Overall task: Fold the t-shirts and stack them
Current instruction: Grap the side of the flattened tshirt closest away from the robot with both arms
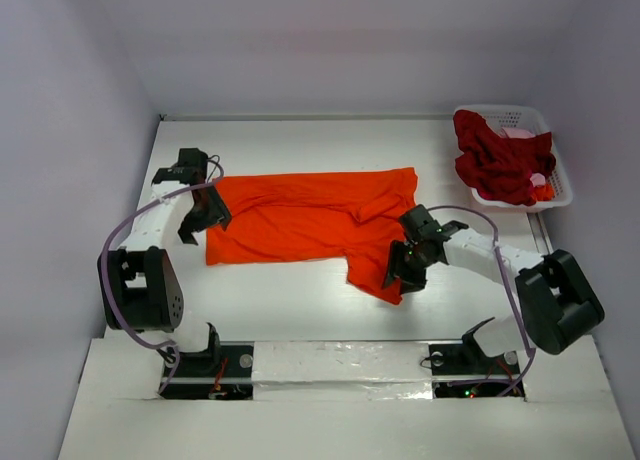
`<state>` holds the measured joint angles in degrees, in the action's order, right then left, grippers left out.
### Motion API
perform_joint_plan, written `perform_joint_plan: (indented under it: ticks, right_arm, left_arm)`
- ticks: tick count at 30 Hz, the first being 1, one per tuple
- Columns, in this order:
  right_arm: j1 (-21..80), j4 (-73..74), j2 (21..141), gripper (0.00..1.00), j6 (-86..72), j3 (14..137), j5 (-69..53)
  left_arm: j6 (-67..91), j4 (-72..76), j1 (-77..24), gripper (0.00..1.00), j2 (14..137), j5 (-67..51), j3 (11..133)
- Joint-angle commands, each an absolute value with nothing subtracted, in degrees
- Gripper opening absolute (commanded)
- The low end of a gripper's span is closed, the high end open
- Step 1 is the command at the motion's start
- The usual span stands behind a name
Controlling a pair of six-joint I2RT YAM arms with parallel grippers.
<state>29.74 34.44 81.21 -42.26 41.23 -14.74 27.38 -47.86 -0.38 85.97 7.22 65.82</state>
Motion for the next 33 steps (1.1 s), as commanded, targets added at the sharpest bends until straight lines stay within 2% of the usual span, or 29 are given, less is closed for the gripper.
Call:
perform_joint_plan:
  ticks: [1,8,26,33]
  right_arm:
    - [30.3,38.7,78.3,0.54,-41.9,44.4,-12.7]
    - [30.3,43.1,72.4,0.55,-45.1,44.8,-6.1]
    - [30.3,41.6,73.5,0.55,-43.8,38.8,-11.2]
    - [30.8,40.2,77.4,0.54,-40.8,38.8,-13.4]
  left_arm:
    - [25.0,-50.1,1.1,0.69,86.2,7.1,68.9]
    - [24.5,-50.1,1.1,0.69,86.2,6.2,70.8]
    - [23.2,-50.2,2.2,0.69,87.9,8.6,74.0]
    - [23.6,-50.5,2.7,0.69,88.9,8.3,76.8]
